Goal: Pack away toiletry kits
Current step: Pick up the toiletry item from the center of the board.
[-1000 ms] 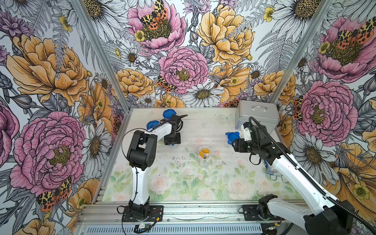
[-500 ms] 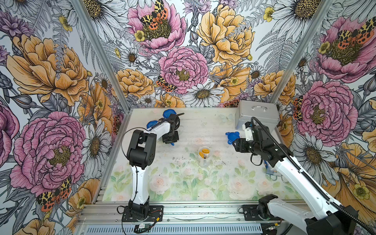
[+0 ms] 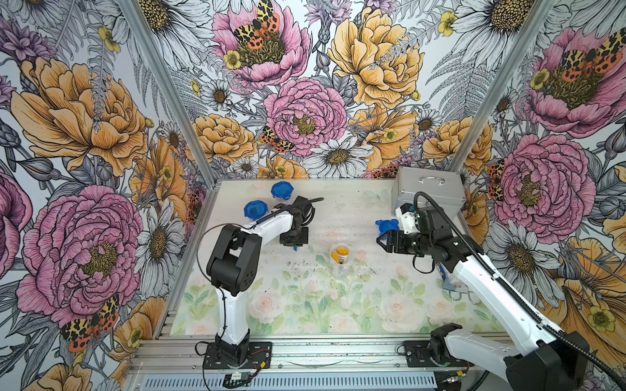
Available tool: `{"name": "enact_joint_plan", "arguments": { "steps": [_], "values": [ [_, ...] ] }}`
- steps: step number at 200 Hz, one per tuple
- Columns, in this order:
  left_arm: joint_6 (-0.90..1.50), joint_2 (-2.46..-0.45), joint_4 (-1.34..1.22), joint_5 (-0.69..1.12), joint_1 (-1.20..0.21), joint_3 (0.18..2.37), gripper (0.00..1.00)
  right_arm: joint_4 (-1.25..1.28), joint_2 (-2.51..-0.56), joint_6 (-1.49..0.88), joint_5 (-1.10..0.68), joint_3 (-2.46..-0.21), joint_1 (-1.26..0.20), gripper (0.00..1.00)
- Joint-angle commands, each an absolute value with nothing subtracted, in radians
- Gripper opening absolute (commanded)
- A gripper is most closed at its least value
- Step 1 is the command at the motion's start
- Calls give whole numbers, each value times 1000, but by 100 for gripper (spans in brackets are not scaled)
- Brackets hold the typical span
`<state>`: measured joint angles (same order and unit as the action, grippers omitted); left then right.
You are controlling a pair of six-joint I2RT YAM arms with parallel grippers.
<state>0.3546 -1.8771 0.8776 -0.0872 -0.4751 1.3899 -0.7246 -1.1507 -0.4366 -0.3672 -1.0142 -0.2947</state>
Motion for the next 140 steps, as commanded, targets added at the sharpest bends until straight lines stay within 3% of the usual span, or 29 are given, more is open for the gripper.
{"name": "enact_joint_plan", "arguments": {
  "steps": [1,69,140],
  "values": [
    [318,-1683,874,-32,-490,1363,0,-711,-1219,-474,-543,-1082,-290,76],
    [215,-1353,717,157,-660,1176,0,-653,-1455,-515,-739,-1294,-371,76],
    [208,-1325,712,215,-744,1181,0,-517,-1582,-631,-777,-1342,-499,72]
  ]
}}
